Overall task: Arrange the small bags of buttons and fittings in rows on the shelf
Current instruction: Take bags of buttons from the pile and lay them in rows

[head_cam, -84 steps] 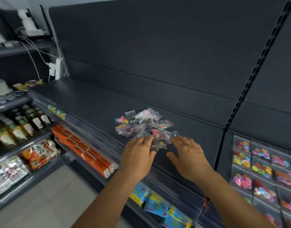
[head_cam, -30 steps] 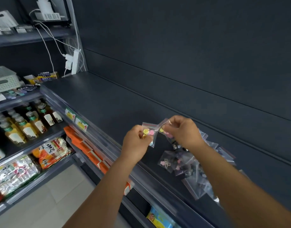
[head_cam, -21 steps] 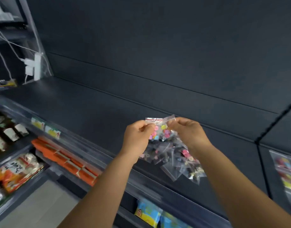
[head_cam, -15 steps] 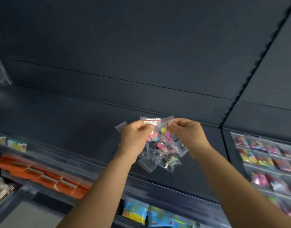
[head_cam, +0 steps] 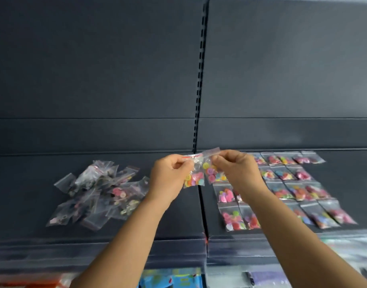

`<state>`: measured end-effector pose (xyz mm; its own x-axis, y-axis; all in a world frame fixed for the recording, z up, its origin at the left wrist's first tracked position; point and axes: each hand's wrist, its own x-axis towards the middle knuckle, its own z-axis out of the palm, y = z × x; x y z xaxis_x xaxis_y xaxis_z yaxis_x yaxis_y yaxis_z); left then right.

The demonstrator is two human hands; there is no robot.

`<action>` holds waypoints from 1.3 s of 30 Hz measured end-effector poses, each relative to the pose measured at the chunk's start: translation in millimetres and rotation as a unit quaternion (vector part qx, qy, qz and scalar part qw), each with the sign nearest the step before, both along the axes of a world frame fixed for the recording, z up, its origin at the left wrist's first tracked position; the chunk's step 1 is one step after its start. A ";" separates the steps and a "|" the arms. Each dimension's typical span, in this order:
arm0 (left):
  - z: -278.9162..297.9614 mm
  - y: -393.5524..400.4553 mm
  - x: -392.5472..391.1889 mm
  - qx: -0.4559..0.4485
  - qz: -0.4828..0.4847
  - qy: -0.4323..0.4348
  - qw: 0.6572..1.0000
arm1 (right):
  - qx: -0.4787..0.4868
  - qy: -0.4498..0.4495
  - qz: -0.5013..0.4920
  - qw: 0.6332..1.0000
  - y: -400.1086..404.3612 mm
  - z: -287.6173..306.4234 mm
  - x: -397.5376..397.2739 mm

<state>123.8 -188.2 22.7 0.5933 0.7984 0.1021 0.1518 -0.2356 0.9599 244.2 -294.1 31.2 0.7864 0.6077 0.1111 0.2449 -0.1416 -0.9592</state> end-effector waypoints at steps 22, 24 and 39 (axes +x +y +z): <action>-22.4 -198.3 281.6 0.075 -0.077 0.094 0.990 | -0.037 0.024 -0.118 0.992 -211.3 -38.8 272.2; -27.0 -203.0 300.1 0.105 -0.086 0.112 0.984 | -0.058 0.015 -0.141 0.988 -219.3 -45.1 291.2; -53.8 -201.7 361.7 0.260 -0.114 0.255 0.924 | -0.265 -0.080 -0.113 0.954 -214.3 -73.5 340.1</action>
